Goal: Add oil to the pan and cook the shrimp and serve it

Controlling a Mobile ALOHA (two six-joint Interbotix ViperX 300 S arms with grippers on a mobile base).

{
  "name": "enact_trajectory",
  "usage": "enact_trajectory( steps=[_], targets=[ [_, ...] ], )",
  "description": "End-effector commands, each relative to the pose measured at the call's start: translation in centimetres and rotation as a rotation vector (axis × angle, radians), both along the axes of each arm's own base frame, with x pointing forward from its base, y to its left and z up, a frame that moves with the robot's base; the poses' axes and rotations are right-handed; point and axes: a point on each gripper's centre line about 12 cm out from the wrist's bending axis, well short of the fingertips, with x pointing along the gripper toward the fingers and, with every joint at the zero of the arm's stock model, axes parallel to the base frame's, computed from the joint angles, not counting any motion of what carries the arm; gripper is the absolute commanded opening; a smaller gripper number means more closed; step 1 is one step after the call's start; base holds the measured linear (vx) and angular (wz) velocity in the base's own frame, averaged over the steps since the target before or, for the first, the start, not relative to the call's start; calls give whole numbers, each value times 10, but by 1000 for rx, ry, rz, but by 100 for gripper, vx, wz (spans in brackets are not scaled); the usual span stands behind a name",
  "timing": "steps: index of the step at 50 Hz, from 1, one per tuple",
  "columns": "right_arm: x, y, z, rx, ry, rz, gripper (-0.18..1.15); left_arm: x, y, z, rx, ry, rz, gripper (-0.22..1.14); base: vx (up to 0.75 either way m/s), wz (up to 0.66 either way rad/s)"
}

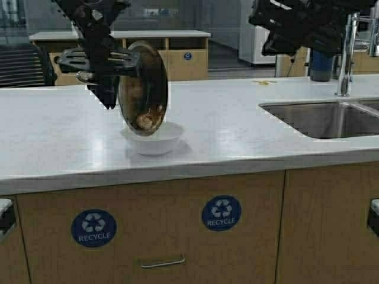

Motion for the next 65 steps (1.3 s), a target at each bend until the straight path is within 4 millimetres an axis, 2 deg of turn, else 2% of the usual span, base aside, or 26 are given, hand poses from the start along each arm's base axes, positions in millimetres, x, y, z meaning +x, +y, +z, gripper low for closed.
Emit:
enact_trajectory(
  steps=[1, 16, 25, 32, 39, 45, 56, 65],
  targets=[
    [1, 1, 11, 20, -35, -4, 6, 12, -5, 29, 9, -79, -29, 4, 0, 0],
    [2, 1, 12, 22, -39, -4, 6, 16, -5, 37, 28, -101, -35, 4, 0, 0],
    [2, 1, 11, 20, -37, -4, 6, 19, -5, 59, -29, -142, -7, 4, 0, 0],
    [2, 1, 12, 22, -39, -4, 6, 15, 6, 76, -202, -166, 92, 4, 0, 0],
    [3, 1, 12, 22, -39, -4, 6, 7, 28, 78, -450, -195, 241, 4, 0, 0],
    [2, 1, 12, 22, -39, -4, 6, -5, 34, 74, -596, -231, 309, 4, 0, 0],
    [2, 1, 12, 22, -38, -4, 6, -28, 48, 50, -823, -252, 482, 4, 0, 0],
    [2, 1, 12, 20, -37, -2, 6, -44, 56, 32, -975, -278, 550, 4, 0, 0]
  ],
)
